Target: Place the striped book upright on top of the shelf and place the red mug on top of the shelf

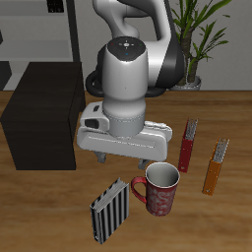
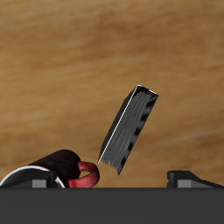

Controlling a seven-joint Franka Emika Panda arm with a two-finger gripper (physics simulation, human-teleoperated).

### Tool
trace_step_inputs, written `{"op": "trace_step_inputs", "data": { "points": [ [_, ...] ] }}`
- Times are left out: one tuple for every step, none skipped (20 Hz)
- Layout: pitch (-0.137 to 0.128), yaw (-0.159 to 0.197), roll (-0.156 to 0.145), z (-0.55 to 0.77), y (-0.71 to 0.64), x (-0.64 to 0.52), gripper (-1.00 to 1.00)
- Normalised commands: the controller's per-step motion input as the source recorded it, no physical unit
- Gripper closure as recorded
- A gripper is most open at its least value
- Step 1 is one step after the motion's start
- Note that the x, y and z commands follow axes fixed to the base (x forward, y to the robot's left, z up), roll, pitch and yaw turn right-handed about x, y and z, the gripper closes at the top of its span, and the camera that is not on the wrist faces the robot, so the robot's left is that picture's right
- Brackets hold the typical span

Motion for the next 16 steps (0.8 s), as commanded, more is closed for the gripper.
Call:
{"op": "trace_step_inputs", "data": {
  "points": [
    [0.017, -0.080, 0.037, -0.32, 0.02, 0.16, -1.00],
    [-0.030, -0.015, -0.019, -0.23, -0.04, 0.08, -1.00],
    [0.000, 0.000, 0.000, -0.01, 0.09, -0.02, -1.00],
    [0.062, 0.010, 0.000, -0.48, -0.07, 0.24, -1.00],
    [0.000, -0.033, -0.012, -0.24, -0.14, 0.10, -1.00],
    [-0.003, -0.042, -0.039, -0.15, -0.04, 0.04, -1.00],
    [0.052, -0.114, -0.018, -0.59, -0.29, 0.29, -1.00],
    [0.012, 0.009, -0.030, -0.18, -0.02, 0.07, -1.00],
    [0.034, -0.037, -0.024, -0.33, -0.11, 0.12, -1.00],
    [0.043, -0.007, -0.009, -0.42, -0.16, 0.17, -1.00],
    [0.022, -0.008, -0.063, -0.20, -0.15, 0.08, -1.00],
    [0.000, 0.000, 0.000, -0.02, 0.15, 0.00, -1.00],
    [0.020, -0.036, 0.002, -0.22, -0.13, 0.10, -1.00],
    [0.007, -0.085, -0.040, -0.24, -0.28, 0.04, -1.00],
    [0.032, 0.026, -0.028, -0.19, -0.07, 0.06, -1.00],
    [0.000, 0.000, 0.000, 0.01, 0.19, 0.03, -1.00]
  ]
}}
